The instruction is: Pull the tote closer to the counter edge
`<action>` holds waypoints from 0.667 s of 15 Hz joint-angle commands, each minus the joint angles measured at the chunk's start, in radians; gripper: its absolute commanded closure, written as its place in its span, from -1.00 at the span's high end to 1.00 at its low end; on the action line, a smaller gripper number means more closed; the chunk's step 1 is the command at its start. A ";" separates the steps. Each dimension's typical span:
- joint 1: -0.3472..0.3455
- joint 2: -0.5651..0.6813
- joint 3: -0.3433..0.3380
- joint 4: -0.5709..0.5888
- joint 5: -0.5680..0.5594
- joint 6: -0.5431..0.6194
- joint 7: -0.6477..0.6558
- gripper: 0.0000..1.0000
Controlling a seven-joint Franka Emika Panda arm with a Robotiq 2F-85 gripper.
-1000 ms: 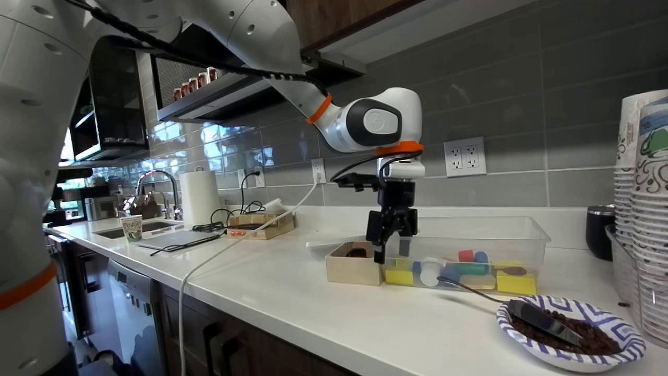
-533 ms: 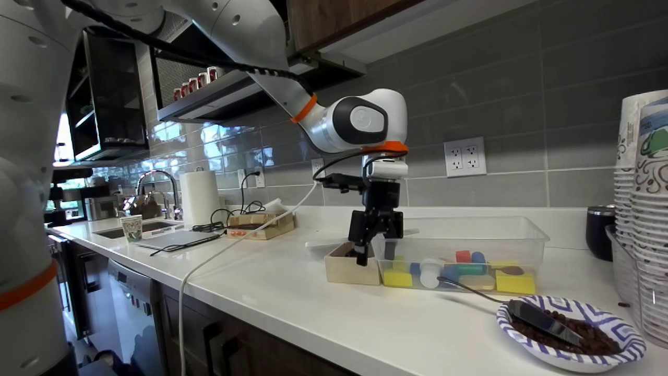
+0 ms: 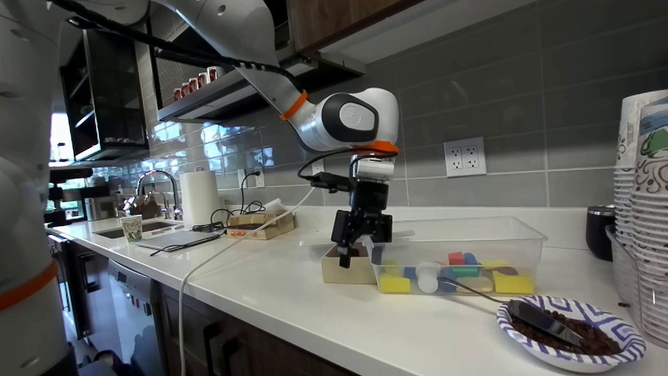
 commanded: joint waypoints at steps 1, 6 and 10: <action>0.006 -0.081 0.008 -0.079 -0.035 -0.027 0.057 1.00; -0.003 -0.127 0.015 -0.131 -0.044 -0.039 0.090 1.00; -0.010 -0.151 0.016 -0.152 -0.053 -0.040 0.112 1.00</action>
